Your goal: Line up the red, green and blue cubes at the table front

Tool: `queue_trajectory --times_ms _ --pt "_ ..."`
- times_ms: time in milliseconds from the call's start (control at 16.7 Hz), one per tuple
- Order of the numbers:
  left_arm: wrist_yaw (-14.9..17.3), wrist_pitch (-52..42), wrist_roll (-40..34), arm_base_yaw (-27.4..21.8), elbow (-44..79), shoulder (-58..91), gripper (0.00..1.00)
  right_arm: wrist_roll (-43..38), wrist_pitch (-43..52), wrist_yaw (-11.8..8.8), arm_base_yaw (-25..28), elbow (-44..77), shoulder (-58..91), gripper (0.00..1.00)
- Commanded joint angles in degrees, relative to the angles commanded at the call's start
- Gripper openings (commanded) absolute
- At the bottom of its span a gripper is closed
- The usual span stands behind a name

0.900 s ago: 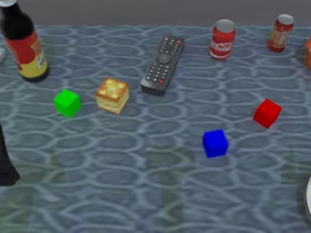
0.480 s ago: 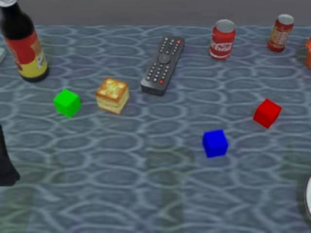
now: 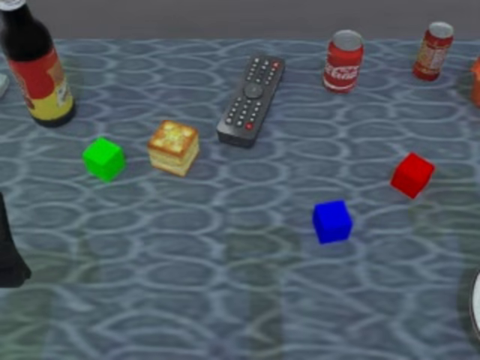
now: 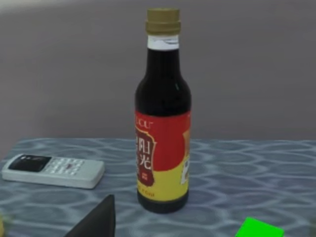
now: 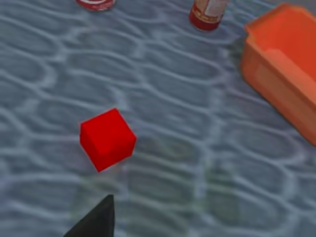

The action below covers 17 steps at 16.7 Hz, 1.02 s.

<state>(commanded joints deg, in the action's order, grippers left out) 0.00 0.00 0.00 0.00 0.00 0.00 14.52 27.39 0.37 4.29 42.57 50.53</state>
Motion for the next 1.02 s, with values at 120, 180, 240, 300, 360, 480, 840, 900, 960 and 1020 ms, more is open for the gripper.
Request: queue_trajectory --times_ms 120,180,240,300,360,480,840,900,960,1020 --pt "0.00 0.00 0.00 0.00 0.00 0.00 1.00 3.61 7.06 -0.02 1.19 10.23 13.06 1.00" --pt "0.00 0.00 0.00 0.00 0.00 0.00 1.00 5.42 10.58 -0.03 1.77 15.38 19.63 1.00" --pt "0.00 0.00 0.00 0.00 0.00 0.00 1.00 7.19 14.05 -0.04 2.35 20.49 26.13 1.00" --pt "0.00 0.00 0.00 0.00 0.00 0.00 1.00 8.93 17.42 -0.05 2.90 25.52 32.50 1.00" --pt "0.00 0.00 0.00 0.00 0.00 0.00 1.00 10.60 20.64 -0.06 3.44 30.45 38.67 1.00" --pt "0.00 0.00 0.00 0.00 0.00 0.00 1.00 13.70 26.53 -0.07 4.40 39.83 50.25 1.00" --pt "0.00 0.00 0.00 0.00 0.00 0.00 1.00 20.16 37.98 -0.13 6.27 60.79 74.95 1.00" --pt "0.00 0.00 0.00 0.00 0.00 0.00 1.00 20.75 38.92 -0.14 6.43 62.84 77.17 1.00" --pt "0.00 0.00 0.00 0.00 0.00 0.00 1.00 21.18 39.59 -0.14 6.53 64.36 78.79 1.00" --pt "0.00 0.00 0.00 0.00 0.00 0.00 1.00 21.45 40.00 -0.14 6.60 65.34 79.80 1.00"
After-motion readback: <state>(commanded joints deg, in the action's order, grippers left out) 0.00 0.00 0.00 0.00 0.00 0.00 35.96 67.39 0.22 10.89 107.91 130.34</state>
